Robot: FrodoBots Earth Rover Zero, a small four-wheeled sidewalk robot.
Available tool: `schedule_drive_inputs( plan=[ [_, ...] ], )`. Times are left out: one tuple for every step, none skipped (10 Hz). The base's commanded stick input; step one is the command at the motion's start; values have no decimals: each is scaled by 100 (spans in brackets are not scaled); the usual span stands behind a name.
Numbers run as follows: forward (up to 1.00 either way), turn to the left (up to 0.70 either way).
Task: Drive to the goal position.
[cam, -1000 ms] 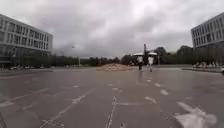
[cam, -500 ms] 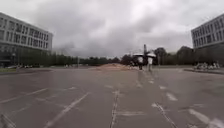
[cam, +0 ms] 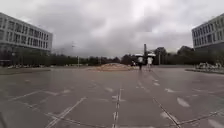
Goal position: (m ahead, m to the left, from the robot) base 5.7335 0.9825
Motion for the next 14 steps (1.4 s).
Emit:
schedule_drive_inputs(
  plan=[
    [70, 0],
    [70, 0],
    [70, 0],
    [70, 0],
    [70, 0],
    [70, 0],
    [70, 0],
    [70, 0],
    [70, 0],
    [70, 0],
    [70, 0],
    [70, 0],
    [70, 0],
    [70, 0]
  ],
)
